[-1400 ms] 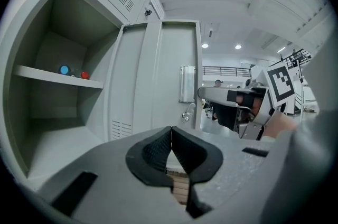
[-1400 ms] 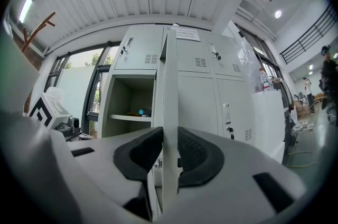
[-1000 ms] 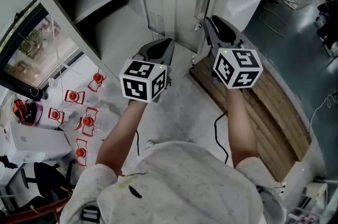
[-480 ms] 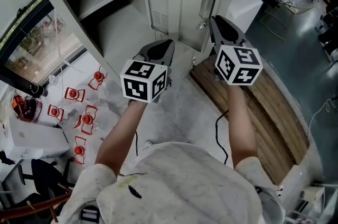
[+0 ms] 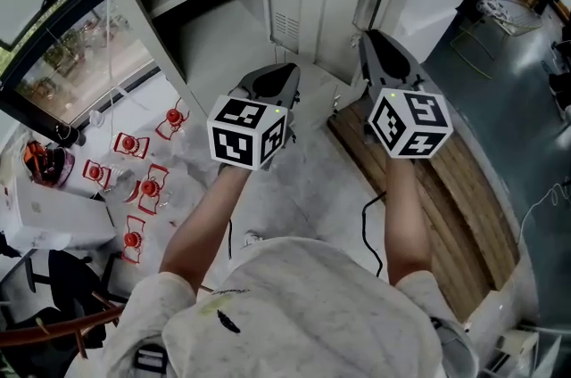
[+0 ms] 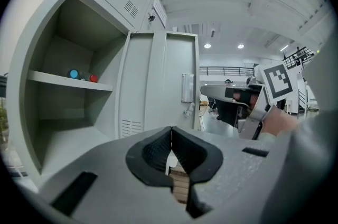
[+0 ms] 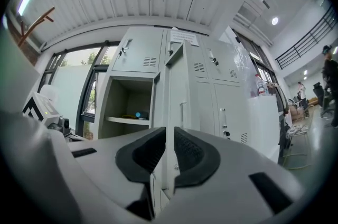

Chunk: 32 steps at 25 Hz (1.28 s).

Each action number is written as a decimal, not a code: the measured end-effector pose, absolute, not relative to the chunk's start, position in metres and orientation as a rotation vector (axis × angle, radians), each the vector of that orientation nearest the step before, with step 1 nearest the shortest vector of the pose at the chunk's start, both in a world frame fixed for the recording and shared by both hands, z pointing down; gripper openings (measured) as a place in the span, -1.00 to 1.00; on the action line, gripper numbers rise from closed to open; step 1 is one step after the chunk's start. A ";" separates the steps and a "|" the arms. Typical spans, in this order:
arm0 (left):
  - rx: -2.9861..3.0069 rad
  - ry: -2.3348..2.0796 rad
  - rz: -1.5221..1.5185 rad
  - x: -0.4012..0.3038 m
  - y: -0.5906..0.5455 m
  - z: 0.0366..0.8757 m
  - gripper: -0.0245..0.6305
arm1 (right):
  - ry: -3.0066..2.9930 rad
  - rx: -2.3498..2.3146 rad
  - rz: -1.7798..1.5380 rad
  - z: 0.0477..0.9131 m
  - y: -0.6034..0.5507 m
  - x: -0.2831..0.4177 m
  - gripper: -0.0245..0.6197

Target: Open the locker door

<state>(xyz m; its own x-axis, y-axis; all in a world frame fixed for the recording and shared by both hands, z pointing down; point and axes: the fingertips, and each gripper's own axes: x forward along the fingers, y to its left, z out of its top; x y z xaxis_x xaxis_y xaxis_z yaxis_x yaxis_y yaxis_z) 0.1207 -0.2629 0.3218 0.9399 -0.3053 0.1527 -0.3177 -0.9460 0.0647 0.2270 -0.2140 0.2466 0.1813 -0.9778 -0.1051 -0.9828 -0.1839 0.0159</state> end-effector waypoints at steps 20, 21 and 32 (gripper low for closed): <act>2.908 -0.832 0.218 0.023 -0.292 0.327 -0.91 | 2.332 -2.060 0.059 0.275 -0.266 0.099 -0.86; 2.902 -0.853 0.217 0.018 -0.293 0.327 -0.91 | 2.349 -2.042 0.058 0.276 -0.268 0.093 -0.86; 2.859 -1.005 0.214 -0.022 -0.297 0.326 -0.91 | 2.455 -1.907 0.048 0.278 -0.275 0.048 -0.90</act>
<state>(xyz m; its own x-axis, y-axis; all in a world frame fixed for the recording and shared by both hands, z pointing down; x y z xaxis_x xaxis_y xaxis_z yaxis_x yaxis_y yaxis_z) -0.0220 -0.2970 0.3257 0.7719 -0.6136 0.1664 -0.6282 -0.7764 0.0509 0.0480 -0.2751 0.2781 -0.2470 -0.9680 -0.0447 -0.9690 0.2470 0.0047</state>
